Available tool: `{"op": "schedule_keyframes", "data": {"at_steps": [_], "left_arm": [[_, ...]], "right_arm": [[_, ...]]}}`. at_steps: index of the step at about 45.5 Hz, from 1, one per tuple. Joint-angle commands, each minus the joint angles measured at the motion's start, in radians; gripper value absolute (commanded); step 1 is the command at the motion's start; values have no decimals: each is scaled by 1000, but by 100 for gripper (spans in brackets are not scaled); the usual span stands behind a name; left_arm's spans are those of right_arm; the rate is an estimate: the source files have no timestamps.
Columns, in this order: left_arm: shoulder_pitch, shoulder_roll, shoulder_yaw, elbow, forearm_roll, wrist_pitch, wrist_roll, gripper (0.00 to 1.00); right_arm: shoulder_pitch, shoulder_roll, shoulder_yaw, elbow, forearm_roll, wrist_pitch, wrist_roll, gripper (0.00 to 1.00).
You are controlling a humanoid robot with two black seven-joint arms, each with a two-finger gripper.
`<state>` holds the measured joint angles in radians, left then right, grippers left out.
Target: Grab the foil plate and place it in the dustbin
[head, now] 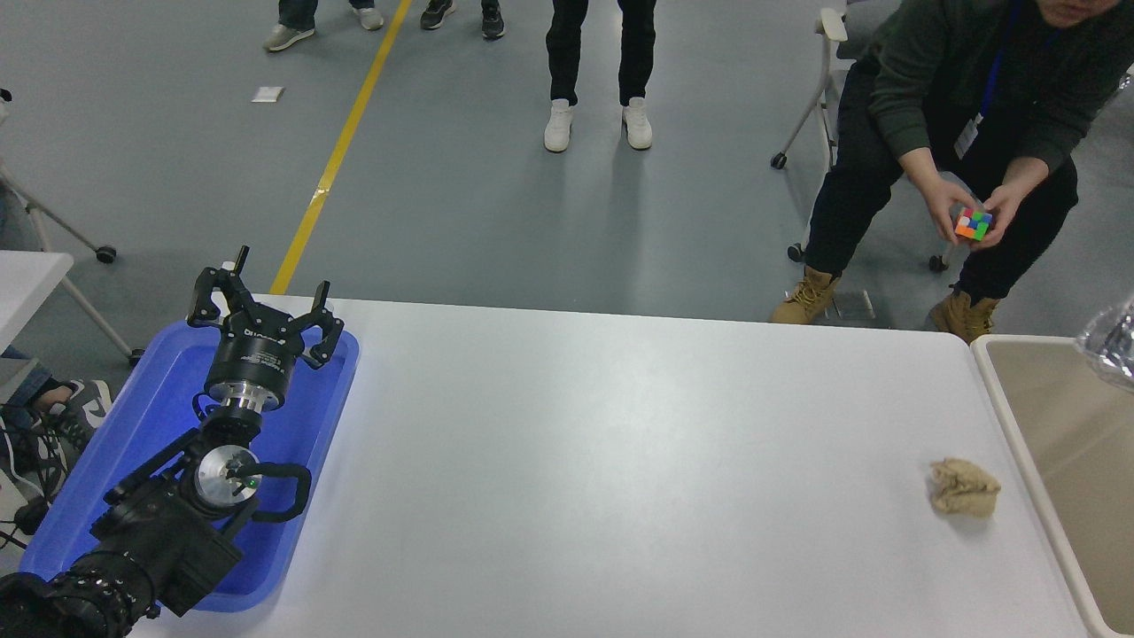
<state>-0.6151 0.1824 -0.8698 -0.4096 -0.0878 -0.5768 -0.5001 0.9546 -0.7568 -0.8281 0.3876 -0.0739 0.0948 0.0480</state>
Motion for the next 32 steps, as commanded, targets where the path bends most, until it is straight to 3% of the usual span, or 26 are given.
{"op": "schedule_keyframes", "data": {"at_steps": [1, 16, 32], "left_arm": [[0, 0, 0, 0, 0, 0, 0, 100], [0, 0, 0, 0, -1, 0, 0, 100], [0, 0, 0, 0, -1, 0, 0, 100]], "right_arm": [[-183, 47, 133, -18, 34, -104, -19, 0], [-260, 76, 234, -18, 36, -155, -53, 0], [-264, 90, 236, -19, 37, -165, -53, 0]]}}
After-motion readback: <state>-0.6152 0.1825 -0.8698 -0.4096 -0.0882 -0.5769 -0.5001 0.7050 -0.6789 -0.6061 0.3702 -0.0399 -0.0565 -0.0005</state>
